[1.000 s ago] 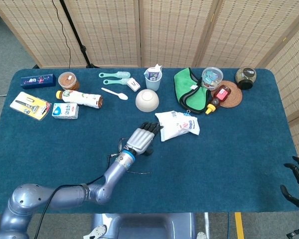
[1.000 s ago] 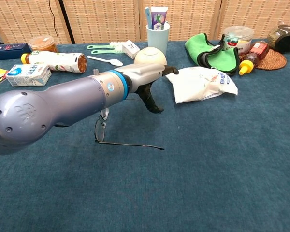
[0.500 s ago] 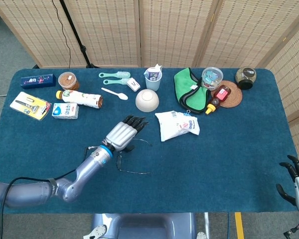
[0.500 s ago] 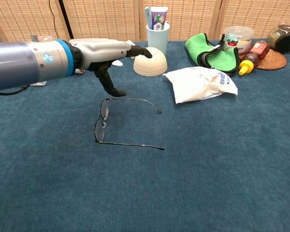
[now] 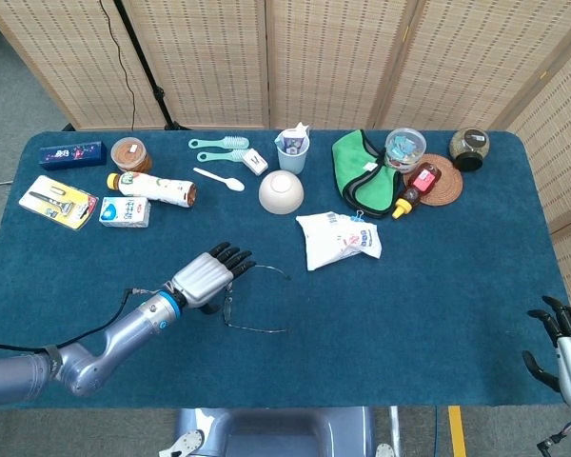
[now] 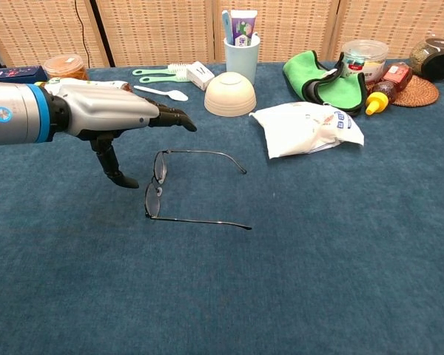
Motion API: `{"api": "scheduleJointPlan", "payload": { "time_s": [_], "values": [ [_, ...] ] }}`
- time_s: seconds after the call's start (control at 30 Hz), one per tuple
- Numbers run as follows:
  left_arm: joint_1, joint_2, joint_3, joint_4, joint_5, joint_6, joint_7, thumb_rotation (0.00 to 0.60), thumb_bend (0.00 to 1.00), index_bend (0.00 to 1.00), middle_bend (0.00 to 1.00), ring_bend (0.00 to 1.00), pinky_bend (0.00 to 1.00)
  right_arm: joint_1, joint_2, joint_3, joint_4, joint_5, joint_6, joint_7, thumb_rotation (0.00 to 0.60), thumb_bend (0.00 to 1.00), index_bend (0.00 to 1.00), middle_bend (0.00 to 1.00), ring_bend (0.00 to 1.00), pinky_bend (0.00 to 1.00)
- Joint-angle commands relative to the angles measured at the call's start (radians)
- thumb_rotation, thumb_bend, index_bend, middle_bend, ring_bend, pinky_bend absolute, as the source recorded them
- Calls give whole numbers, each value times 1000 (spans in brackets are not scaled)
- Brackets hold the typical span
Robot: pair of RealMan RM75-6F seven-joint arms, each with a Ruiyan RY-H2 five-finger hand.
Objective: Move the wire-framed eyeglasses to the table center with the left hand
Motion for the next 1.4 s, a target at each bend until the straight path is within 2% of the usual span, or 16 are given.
{"api": "scheduleJointPlan", "payload": {
  "time_s": [0.03, 0.73, 0.97, 1.4],
  "values": [
    [0, -8, 9, 13, -6, -8, 6, 559, 198, 37, 0, 0, 0, -3, 2, -1, -1, 2, 3, -2, 600, 304, 290, 156, 190, 239],
    [-28, -100, -1, 118, -117, -19, 55, 559, 198, 17, 0, 0, 0, -13, 8, 0, -10, 15, 9, -13, 600, 305, 289, 156, 190, 239],
    [-60, -158, -14, 197, -172, -54, 59, 558, 198, 19, 0, 0, 0, -15, 12, 0, -17, 23, 6, -24, 600, 304, 289, 155, 190, 239],
    [-113, -213, -25, 253, -235, -92, 68, 559, 200, 131, 0, 0, 0, -19, 16, 2, -21, 37, 3, -26, 600, 305, 288, 151, 190, 239]
  ]
}}
